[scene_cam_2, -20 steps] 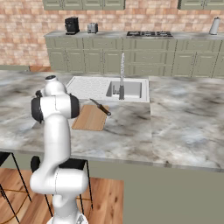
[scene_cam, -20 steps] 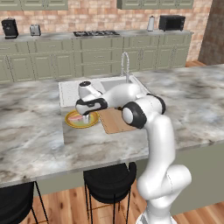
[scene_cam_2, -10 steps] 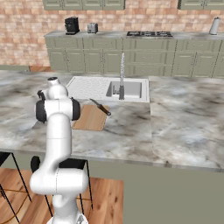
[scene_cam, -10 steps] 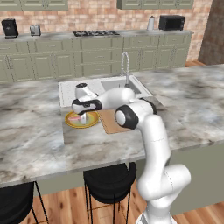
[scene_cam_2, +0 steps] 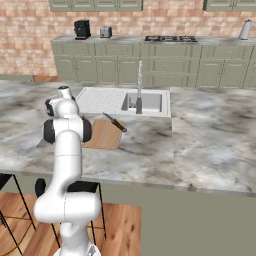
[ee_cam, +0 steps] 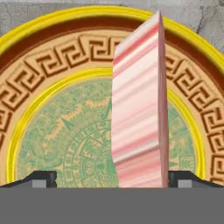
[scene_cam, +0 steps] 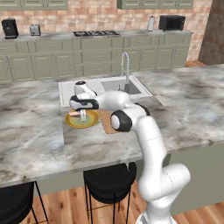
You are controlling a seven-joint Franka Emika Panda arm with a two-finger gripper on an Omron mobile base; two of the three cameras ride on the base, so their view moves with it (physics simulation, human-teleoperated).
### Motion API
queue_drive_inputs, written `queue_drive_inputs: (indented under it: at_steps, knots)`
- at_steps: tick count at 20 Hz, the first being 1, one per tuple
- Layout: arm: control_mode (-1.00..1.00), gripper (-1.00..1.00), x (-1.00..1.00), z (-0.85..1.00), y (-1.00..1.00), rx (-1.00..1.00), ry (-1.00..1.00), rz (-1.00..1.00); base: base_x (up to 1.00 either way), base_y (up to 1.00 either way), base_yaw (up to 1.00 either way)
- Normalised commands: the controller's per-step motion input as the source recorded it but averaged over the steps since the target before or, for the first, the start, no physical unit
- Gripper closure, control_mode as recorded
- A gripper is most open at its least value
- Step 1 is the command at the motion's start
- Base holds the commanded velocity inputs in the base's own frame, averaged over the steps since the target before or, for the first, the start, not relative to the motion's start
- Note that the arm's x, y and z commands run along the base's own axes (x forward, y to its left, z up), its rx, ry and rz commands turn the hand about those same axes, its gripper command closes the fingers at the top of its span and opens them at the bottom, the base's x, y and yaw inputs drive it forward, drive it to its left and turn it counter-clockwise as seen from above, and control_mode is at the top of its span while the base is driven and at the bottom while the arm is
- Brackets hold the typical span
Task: Pick up the knife from the drawer and place it on the cutting board. Then place the meat from the plate to the cutting board.
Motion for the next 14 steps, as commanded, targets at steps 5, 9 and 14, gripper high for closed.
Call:
queue_drive_inputs:
  at_steps: [5, 9, 14]
  knots:
    - [-1.00, 1.00, 0.20, -0.20, 0.15, 0.00, 0.04, 0.09, 0.00, 0.00, 0.00]
    - [-1.00, 1.00, 0.00, -0.06, 0.07, 0.00, 0.01, 0.07, 0.00, 0.00, 0.00]
    - [-1.00, 1.00, -0.44, 0.24, -0.05, 0.00, -0.01, 0.01, 0.00, 0.00, 0.00]
